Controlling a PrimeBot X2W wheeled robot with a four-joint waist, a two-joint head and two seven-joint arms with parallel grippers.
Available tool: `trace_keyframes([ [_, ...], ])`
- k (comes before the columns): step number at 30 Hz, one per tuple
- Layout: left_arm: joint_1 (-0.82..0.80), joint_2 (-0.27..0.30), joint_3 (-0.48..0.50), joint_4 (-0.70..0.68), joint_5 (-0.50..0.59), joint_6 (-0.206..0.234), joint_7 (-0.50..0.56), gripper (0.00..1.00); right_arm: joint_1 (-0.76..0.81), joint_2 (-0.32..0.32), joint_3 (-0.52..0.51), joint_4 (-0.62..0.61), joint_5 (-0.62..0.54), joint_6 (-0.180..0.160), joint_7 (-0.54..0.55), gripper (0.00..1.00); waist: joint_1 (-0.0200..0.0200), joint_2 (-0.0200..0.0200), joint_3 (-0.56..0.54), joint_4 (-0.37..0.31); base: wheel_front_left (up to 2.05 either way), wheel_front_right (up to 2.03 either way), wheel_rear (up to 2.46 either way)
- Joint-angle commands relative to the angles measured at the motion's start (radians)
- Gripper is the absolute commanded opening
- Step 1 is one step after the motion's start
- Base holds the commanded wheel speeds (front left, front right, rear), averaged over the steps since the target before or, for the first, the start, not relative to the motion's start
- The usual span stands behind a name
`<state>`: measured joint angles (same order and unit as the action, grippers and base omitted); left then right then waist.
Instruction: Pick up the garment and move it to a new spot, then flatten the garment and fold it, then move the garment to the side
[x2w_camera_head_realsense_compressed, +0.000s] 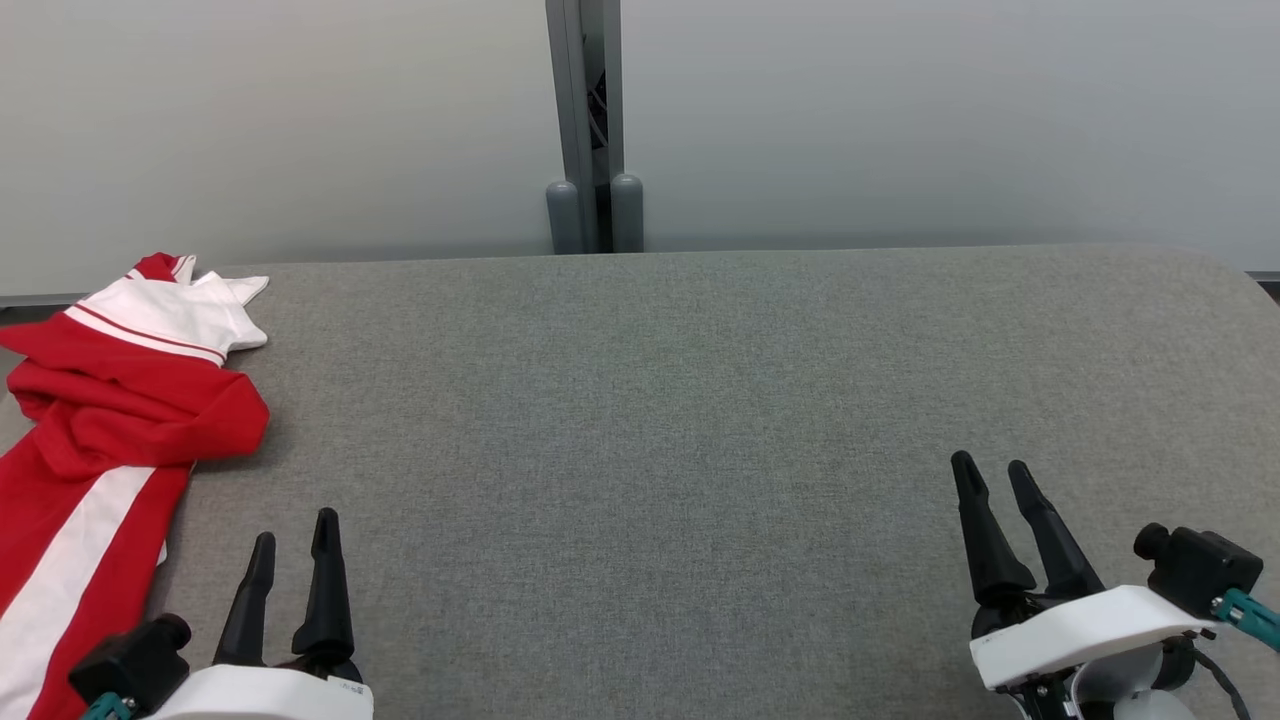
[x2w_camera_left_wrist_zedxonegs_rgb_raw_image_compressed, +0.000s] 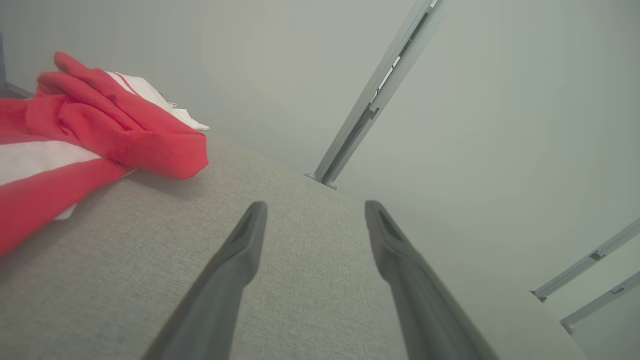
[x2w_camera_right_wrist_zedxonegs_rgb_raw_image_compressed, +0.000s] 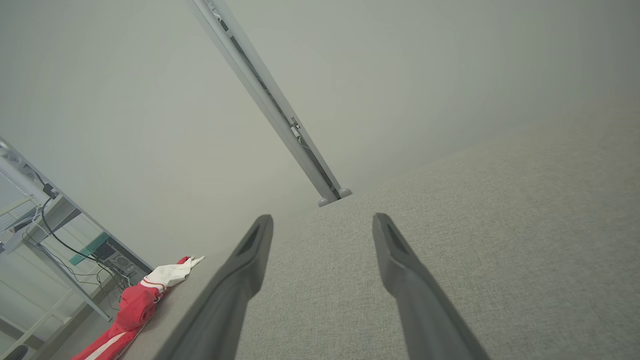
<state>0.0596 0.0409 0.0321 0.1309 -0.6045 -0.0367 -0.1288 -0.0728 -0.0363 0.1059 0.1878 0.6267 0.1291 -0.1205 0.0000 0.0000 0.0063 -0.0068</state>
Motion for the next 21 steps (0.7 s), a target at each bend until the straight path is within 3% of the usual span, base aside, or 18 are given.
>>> trace_keyframes([
  [1,0.003,0.006,-0.002,-0.008,0.034,0.005,-0.010,1.00,-0.023,-0.009,0.005,-0.004,-0.034,0.001,-0.013,1.00,0.0000,0.0000,0.000,-0.001,0.00,0.00,0.00],
  [21,0.035,0.009,-0.015,-0.011,0.222,0.039,-0.058,1.00,-0.032,-0.012,0.011,0.019,-0.239,0.002,-0.062,1.00,0.0000,0.0000,0.002,-0.006,0.00,0.00,0.00],
])
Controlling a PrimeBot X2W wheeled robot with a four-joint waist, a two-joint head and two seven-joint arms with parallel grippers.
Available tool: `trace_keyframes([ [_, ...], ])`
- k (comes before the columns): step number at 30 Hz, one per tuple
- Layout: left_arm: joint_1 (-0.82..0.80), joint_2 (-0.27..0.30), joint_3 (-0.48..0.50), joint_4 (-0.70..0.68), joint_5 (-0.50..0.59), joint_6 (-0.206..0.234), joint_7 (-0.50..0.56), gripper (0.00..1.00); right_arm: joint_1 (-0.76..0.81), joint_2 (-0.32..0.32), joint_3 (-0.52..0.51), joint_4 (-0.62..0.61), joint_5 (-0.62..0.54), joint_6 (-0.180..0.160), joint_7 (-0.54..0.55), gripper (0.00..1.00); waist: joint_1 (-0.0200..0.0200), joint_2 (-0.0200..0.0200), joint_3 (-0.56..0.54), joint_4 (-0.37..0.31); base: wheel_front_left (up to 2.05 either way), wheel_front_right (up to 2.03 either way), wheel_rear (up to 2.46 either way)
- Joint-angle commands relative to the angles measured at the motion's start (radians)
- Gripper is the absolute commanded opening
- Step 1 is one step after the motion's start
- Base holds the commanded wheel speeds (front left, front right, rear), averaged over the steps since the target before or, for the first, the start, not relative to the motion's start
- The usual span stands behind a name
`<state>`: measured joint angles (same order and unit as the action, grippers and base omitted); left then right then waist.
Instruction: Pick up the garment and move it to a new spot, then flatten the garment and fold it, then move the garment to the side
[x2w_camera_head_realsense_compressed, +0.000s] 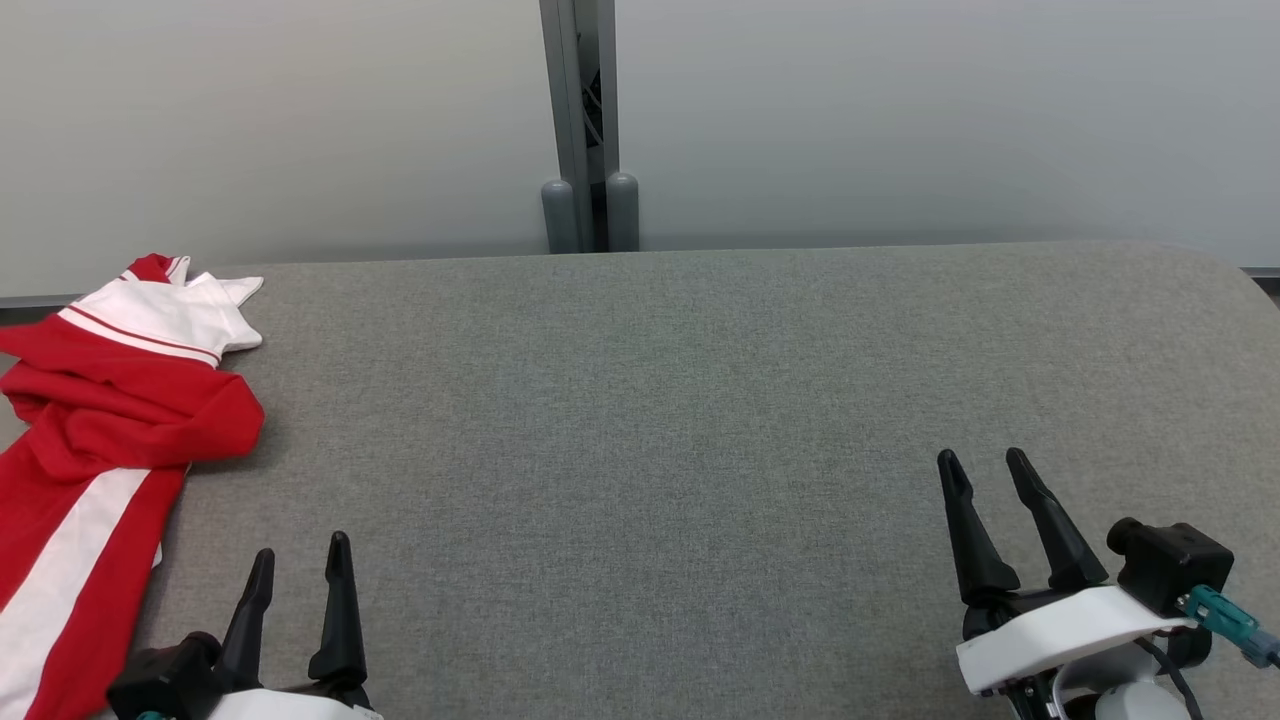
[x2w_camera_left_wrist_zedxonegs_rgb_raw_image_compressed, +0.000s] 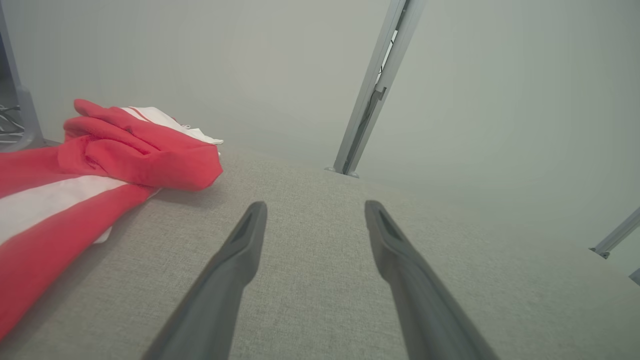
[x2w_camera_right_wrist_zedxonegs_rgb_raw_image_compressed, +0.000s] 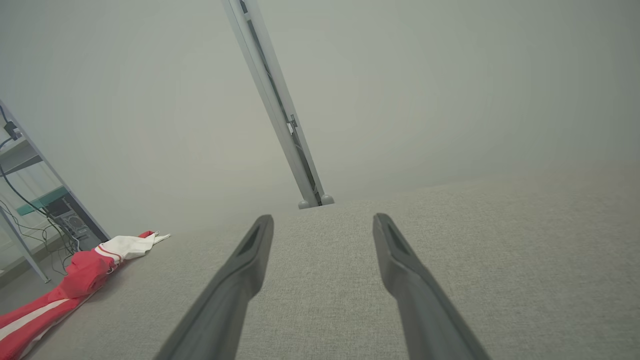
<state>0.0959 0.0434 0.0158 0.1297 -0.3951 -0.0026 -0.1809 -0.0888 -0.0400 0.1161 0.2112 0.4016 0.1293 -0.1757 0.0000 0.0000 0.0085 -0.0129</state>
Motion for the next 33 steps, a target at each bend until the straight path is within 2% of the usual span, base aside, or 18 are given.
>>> trace_keyframes([
  [1,0.001,0.006,0.001,-0.011,0.022,0.007,-0.008,1.00,-0.016,-0.009,0.000,-0.004,-0.021,0.002,-0.010,1.00,0.0000,0.0000,0.000,0.000,0.00,0.00,0.00],
  [33,0.044,0.010,-0.034,-0.026,0.258,0.055,-0.070,1.00,-0.043,-0.013,-0.003,0.076,-0.241,0.002,-0.077,1.00,0.0000,0.0000,0.003,-0.011,0.00,0.00,0.00],
])
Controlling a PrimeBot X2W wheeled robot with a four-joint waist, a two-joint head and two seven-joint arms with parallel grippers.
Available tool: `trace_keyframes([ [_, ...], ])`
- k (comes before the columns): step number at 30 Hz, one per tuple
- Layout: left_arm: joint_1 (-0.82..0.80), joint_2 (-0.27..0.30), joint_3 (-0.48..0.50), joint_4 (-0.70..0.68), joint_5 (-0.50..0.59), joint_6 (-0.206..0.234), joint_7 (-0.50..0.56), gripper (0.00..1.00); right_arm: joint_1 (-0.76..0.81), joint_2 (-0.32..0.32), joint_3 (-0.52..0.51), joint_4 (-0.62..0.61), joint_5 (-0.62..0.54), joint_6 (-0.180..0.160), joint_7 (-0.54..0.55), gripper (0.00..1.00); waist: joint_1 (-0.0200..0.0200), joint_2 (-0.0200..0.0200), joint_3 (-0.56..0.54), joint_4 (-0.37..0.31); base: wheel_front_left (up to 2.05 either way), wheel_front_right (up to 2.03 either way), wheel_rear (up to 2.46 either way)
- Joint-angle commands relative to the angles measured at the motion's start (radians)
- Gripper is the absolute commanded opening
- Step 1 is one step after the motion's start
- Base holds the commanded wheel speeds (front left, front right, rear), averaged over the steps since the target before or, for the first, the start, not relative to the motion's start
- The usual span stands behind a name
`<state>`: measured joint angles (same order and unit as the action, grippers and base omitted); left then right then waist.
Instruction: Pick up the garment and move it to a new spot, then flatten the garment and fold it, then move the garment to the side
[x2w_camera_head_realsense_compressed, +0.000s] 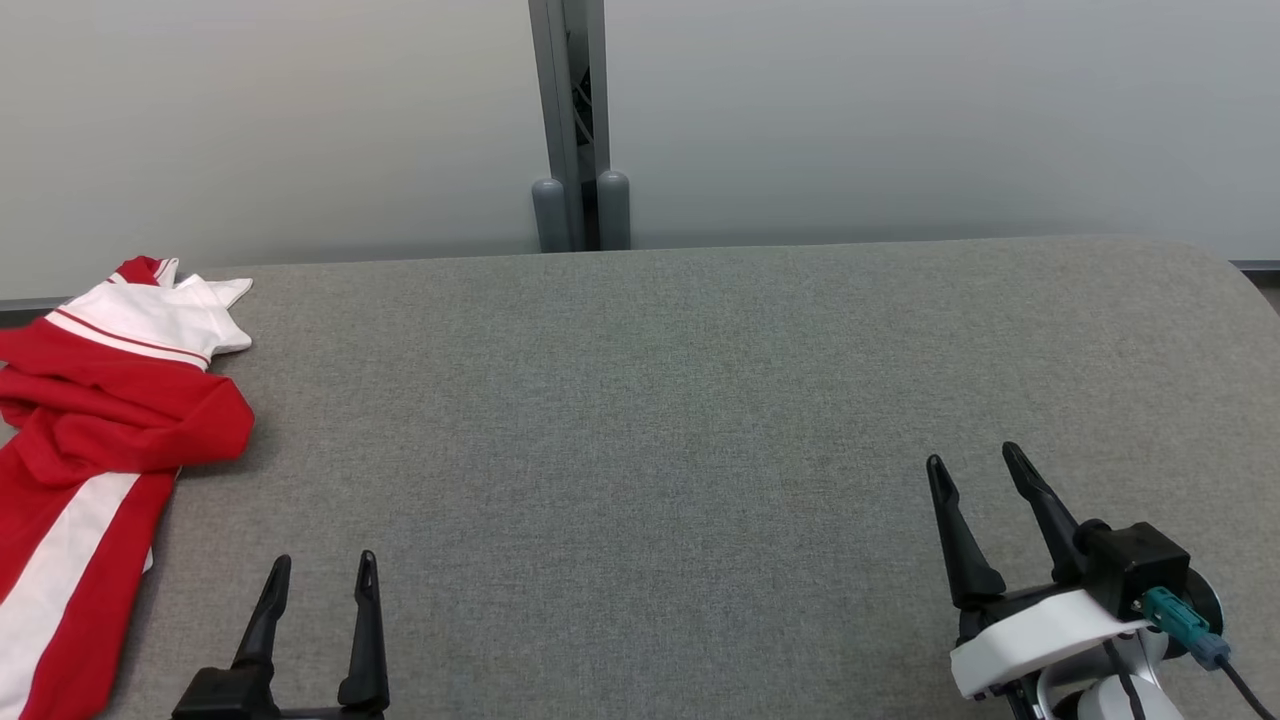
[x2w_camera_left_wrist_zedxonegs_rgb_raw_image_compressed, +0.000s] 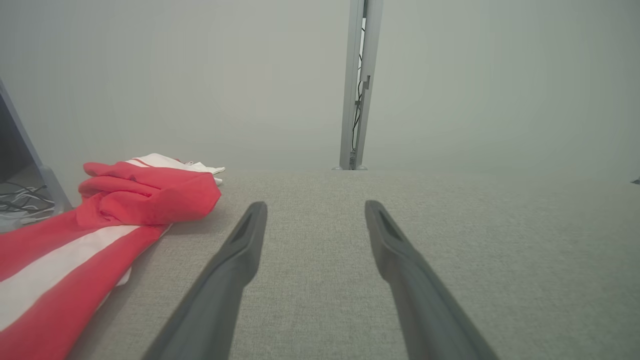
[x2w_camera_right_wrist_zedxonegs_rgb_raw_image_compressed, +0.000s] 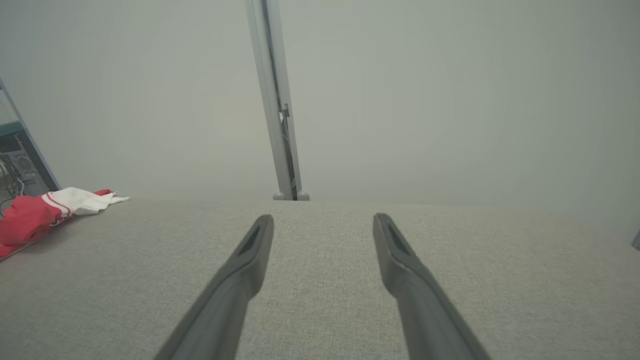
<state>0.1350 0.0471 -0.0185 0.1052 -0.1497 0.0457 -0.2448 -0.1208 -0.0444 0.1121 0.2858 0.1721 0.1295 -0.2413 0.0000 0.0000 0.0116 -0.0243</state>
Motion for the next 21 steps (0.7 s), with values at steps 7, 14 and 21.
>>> trace_keyframes([
  [7,0.009,0.008,-0.002,0.010,0.045,0.012,-0.018,1.00,-0.015,-0.010,0.005,0.010,-0.056,0.002,-0.022,1.00,0.0000,0.0000,-0.001,-0.004,0.00,0.00,0.00],
  [14,0.009,0.007,0.002,0.008,0.030,0.018,-0.022,1.00,-0.014,-0.010,-0.001,0.015,-0.063,0.002,-0.026,1.00,0.0000,0.0000,-0.005,-0.006,0.00,0.00,0.00],
  [21,0.005,0.007,0.009,0.012,0.002,0.011,-0.022,1.00,-0.013,-0.010,-0.004,0.015,-0.059,0.002,-0.026,1.00,0.0000,0.0000,-0.009,-0.005,0.00,0.00,0.00],
])
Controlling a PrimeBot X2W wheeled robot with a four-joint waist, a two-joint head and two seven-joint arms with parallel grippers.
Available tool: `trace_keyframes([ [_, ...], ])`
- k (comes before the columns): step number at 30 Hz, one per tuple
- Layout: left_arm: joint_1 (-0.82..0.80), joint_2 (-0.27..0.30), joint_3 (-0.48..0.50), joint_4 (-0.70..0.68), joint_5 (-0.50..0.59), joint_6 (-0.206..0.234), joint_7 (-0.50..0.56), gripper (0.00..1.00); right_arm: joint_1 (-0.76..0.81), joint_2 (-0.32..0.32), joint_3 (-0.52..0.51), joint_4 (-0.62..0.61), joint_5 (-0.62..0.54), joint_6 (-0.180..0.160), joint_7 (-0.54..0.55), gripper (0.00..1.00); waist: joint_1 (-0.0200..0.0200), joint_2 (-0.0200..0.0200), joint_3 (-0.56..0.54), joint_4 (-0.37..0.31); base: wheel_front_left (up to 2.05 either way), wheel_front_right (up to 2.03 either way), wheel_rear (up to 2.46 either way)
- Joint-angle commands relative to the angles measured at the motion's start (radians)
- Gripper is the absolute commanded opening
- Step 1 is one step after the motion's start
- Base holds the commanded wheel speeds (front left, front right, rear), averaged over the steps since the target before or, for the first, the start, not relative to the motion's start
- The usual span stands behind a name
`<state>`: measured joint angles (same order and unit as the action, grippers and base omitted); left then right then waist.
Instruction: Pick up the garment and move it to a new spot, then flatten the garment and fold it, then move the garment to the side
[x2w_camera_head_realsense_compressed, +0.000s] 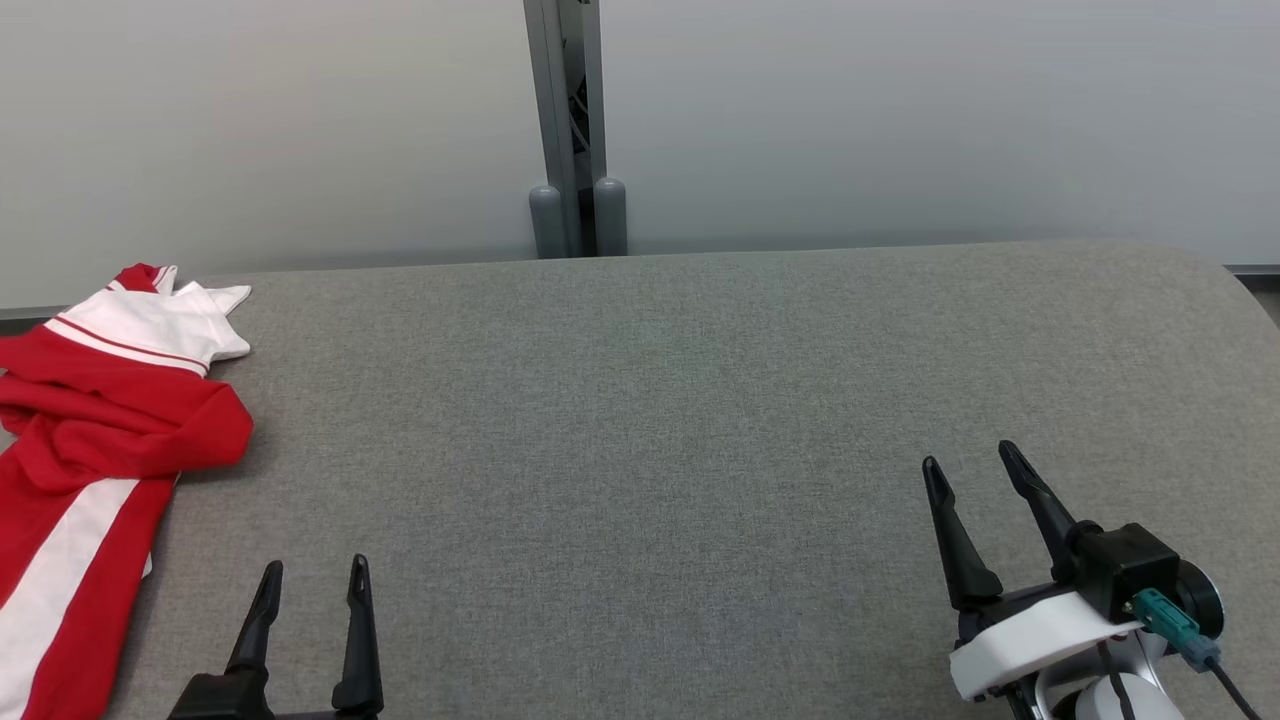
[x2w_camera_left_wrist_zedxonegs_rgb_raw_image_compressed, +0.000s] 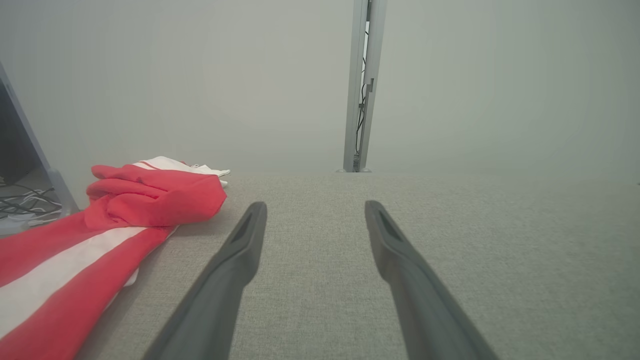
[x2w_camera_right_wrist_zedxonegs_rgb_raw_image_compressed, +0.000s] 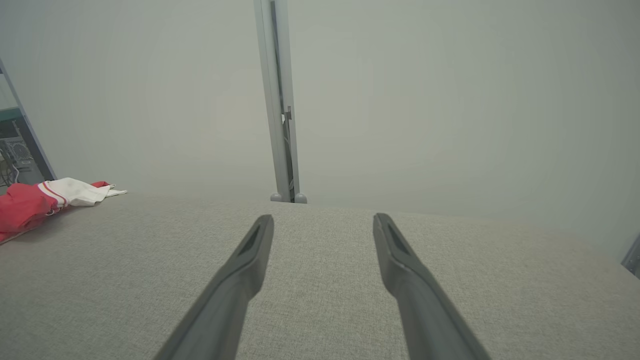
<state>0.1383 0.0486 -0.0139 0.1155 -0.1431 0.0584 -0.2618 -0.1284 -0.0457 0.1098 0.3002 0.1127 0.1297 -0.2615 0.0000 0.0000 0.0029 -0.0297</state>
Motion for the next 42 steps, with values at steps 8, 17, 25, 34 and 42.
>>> trace_keyframes([
  [8,-0.004,0.006,0.008,0.012,-0.003,-0.008,-0.004,1.00,-0.003,-0.009,0.003,0.006,0.010,0.002,-0.006,1.00,0.0000,0.0000,-0.006,0.000,0.00,0.00,0.00],
  [17,0.003,0.005,0.005,0.019,0.001,-0.009,-0.004,1.00,0.009,-0.009,0.003,0.010,0.016,0.002,-0.006,1.00,0.0000,0.0000,-0.016,0.006,0.00,0.00,0.00],
  [25,0.008,0.009,0.009,0.023,-0.003,-0.013,-0.004,1.00,0.018,-0.008,0.002,0.011,0.023,0.002,-0.006,1.00,0.0000,0.0000,-0.027,0.043,0.00,0.00,0.00],
  [34,0.021,0.023,0.024,0.022,-0.006,-0.019,-0.004,1.00,0.039,-0.008,0.003,-0.003,0.032,0.002,-0.006,1.00,0.0000,0.0000,-0.038,0.180,0.00,0.00,0.00],
  [42,0.034,0.032,0.027,0.039,-0.010,-0.015,-0.004,1.00,0.055,-0.008,0.009,-0.003,0.048,0.002,-0.006,1.00,0.0000,0.0000,-0.045,0.355,0.00,0.00,0.00],
])
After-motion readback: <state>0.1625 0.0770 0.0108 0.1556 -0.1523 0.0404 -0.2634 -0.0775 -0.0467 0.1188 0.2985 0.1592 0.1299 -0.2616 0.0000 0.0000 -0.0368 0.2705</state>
